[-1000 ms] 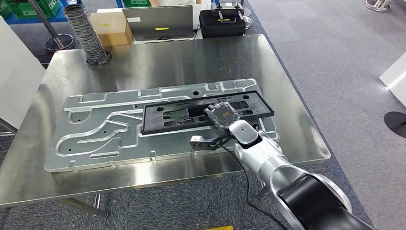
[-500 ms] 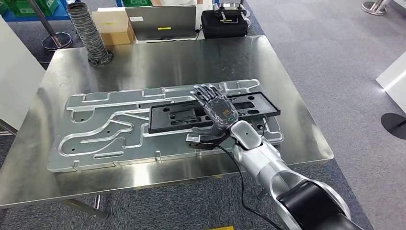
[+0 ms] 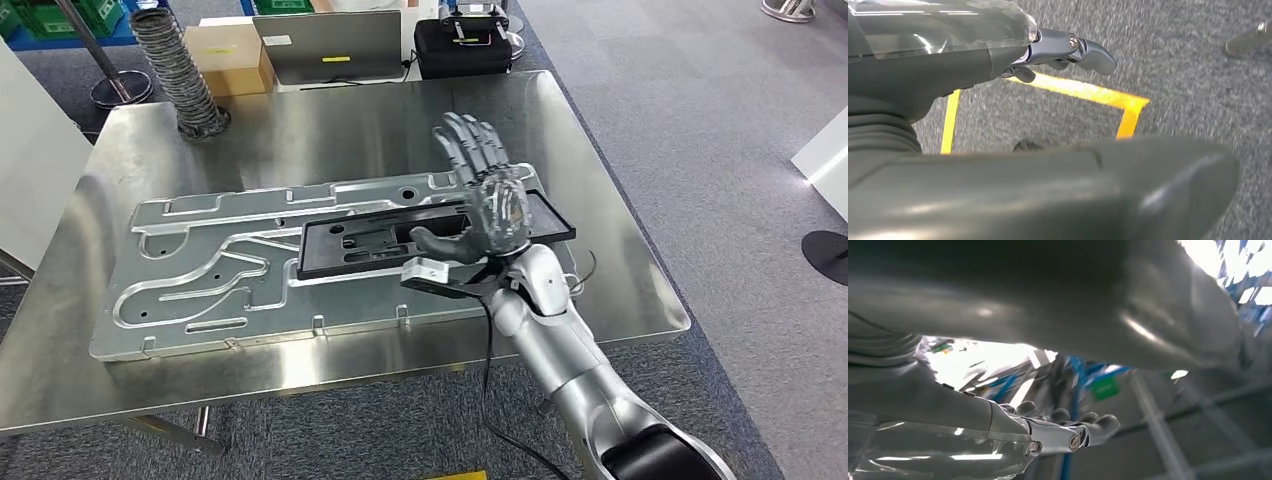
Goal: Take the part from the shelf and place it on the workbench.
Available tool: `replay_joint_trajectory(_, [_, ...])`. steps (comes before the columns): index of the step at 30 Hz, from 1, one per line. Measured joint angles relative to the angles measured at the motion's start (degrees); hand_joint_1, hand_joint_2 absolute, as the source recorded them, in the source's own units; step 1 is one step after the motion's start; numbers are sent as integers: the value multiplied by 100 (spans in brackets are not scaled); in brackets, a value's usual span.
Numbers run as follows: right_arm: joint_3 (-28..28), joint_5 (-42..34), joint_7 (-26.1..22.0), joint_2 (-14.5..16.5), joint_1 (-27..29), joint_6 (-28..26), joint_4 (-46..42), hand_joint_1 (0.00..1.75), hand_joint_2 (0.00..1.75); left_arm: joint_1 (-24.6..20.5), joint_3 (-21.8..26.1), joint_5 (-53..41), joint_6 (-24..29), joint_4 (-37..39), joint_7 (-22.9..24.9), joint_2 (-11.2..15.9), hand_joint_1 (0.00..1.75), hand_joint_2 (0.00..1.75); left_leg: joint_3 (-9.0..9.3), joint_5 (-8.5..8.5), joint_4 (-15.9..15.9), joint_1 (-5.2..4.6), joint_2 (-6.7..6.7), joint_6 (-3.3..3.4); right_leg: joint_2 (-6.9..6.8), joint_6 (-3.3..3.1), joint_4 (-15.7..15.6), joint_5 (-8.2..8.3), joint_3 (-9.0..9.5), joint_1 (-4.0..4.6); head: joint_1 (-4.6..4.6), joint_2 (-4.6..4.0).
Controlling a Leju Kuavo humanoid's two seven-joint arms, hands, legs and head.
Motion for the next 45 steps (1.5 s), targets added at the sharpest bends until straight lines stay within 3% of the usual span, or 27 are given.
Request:
replay_joint_trajectory(4, [-734, -239, -200, -282, 713, -1, -1185, 0, 0, 44, 111, 180, -70, -1, -67, -16, 0, 0, -299, -487, 771, -28, 16, -10, -49, -73, -91, 13, 98, -29, 1, 0])
replay_joint_trajectory(7, [-904, -309, -286, -329, 833, -1, -1333, 0, 0, 55, 128, 202, -72, 0, -71, -16, 0, 0, -392, -592, 980, -27, 15, -10, -51, -78, -89, 10, 100, -26, 0, 0])
replay_joint_trajectory(8, [-1093, -401, -384, -387, 996, -1, -1495, 0, 0, 64, 145, 222, -73, 1, -74, -16, 0, 0, -491, -682, 1195, -27, 15, -11, -53, -77, -87, 5, 101, -21, -1, 0])
replay_joint_trajectory(9, [-1579, -633, -554, -536, 1347, 0, -1853, 0, 0, 89, 188, 259, -72, 1, -77, -21, 0, 0, -497, -649, 1228, -27, 16, -2, -49, -67, -77, -11, 107, -15, -1, 0])
replay_joint_trajectory(10, [-2136, -896, -721, -698, 1754, 1, -2244, 0, 0, 113, 235, 296, -71, 1, -80, -27, 0, 0, -420, -541, 1104, -27, 15, 12, -45, -50, -62, -34, 118, -9, 0, 0])
replay_joint_trajectory(12, [-3255, -1357, -957, -992, 2508, 1, -2927, 0, 0, 150, 328, 347, -68, -1, -82, -41, 0, 0, -13, -176, 325, -37, 2, 61, -33, 4, -24, -91, 143, 4, 0, 0])
replay_joint_trajectory(13, [-3584, -1446, -999, -1048, 2721, 2, -3082, 0, 0, 151, 350, 347, -70, 0, -85, -47, 0, 0, 127, -102, 58, -41, -6, 87, -28, 32, -5, -105, 146, 11, 0, 0])
replay_joint_trajectory(17, [-4559, -1592, -1081, -1121, 3400, 9, -3505, 0, 0, 144, 385, 307, -94, 0, -99, -75, 0, 0, 211, -56, -113, -60, -3, 197, -2, 144, 39, -123, 137, 4, 0, 0])
replay_joint_trajectory(19, [-4857, -1594, -1077, -1120, 3655, 13, -3617, 0, 0, 122, 386, 299, -109, -1, -109, -88, 0, 0, 189, -9, -146, -48, 14, 270, 8, 210, 289, -370, 45, -23, 1, 0])
replay_joint_trajectory(22, [-5147, -1549, -1060, -1089, 3930, 15, -3667, 0, 0, 98, 384, 297, -125, 0, -121, -95, 0, 0, 88, 57, -144, -54, 30, 320, 11, 287, 1349, -1032, -350, -65, 1, 0])
replay_joint_trajectory(23, [-5197, -1526, -1050, -1068, 3999, 15, -3665, 0, 0, 95, 384, 295, -129, 0, -122, -97, 0, 0, 48, 82, -137, -58, 36, 320, 10, 299, 1592, -1123, -417, -77, 1, 0])
replay_joint_trajectory(24, [-5233, -1495, -1038, -1044, 4055, 14, -3660, 0, 0, 93, 384, 290, -137, 0, -123, -101, 0, 0, 7, 107, -129, -60, 42, 313, 10, 303, 1609, -1093, -370, -87, 1, 0])
replay_joint_trajectory(25, [-5257, -1459, -1021, -1018, 4097, 14, -3653, 0, 0, 90, 384, 283, -145, 1, -123, -106, 0, 0, -29, 133, -120, -61, 47, 303, 9, 299, 1386, -969, -202, -95, 1, 0])
replay_joint_trajectory(27, [-5284, -1384, -968, -971, 4146, 15, -3639, 0, 0, 80, 384, 268, -163, 0, -124, -122, 0, 0, -84, 187, -109, -65, 51, 268, 8, 269, 523, -687, 347, -95, 1, 0])
replay_joint_trajectory(29, [-5312, -1328, -899, -924, 4179, 18, -3618, 0, 0, 69, 384, 264, -176, -1, -127, -142, 0, 0, -97, 252, -119, -69, 50, 208, 10, 225, -31, -537, 672, -63, 1, 0])
replay_joint_trajectory(32, [-5387, -1292, -821, -827, 4221, 30, -3519, 0, 0, 64, 384, 259, -185, 1, -131, -162, 0, 0, -107, 347, -150, -57, 50, 94, 10, 126, -127, -432, 642, -39, 1, 0])
replay_joint_trajectory(33, [-5419, -1292, -813, -780, 4226, 43, -3449, 0, 0, 66, 384, 255, -186, 1, -129, -167, 0, 0, -138, 287, -113, -55, 46, 59, 6, 81, -149, -375, 602, -50, 1, 0])
replay_joint_trajectory(35, [-5507, -1298, -822, -655, 4240, 90, -3251, 0, 0, 72, 383, 240, -187, 1, -119, -183, 0, 0, -273, -130, 248, -53, 38, 14, -7, 4, -193, -237, 486, -76, 1, 0])
replay_joint_trajectory(37, [-5630, -1252, -866, -521, 4246, 141, -2978, 0, 0, 77, 381, 214, -185, 2, -101, -200, 0, 0, -453, -700, 979, -49, 36, -8, -12, -30, -188, -117, 331, -59, 1, 0])
replay_joint_trajectory(38, [-5715, -1198, -893, -455, 4241, 169, -2806, 0, 0, 77, 381, 203, -184, 2, -90, -204, 0, 0, -494, -847, 1304, -49, 36, -13, -12, -33, -179, -57, 247, -50, 1, 0])
replay_joint_trajectory(39, [-5822, -1130, -931, -394, 4224, 192, -2602, 0, 0, 78, 381, 194, -184, 1, -81, -207, 0, 0, -459, -861, 1477, -50, 36, -12, -12, -31, -168, -2, 167, -42, 1, 0])
replay_joint_trajectory(40, [-5953, -1067, -970, -337, 4202, 215, -2373, 0, 0, 77, 381, 188, -183, 1, -74, -210, 0, 0, -323, -757, 1437, -51, 36, -2, -13, -24, -151, 48, 90, -36, 1, 0])
replay_joint_trajectory(42, [-6292, -992, -1100, -258, 4108, 235, -1782, 0, 0, 75, 381, 179, -183, 1, -71, -214, 0, 0, 227, -474, 777, -56, 30, 45, -13, 1, -103, 131, -43, -29, 1, 0])
replay_joint_trajectory(44, [-6727, -946, -1254, -240, 3976, 217, -1013, 0, 0, 64, 381, 174, -182, 1, -69, -217, 0, 0, 770, -440, -42, -80, 16, 98, -19, 51, -59, 204, -131, -15, 1, 0])
replay_joint_trajectory(45, [-6972, -851, -1254, -255, 3904, 175, -549, 0, 0, 63, 381, 170, -182, 1, -68, -221, 0, 0, 900, -477, -272, -94, 10, 122, -24, 84, -51, 245, -148, -11, 1, 0])
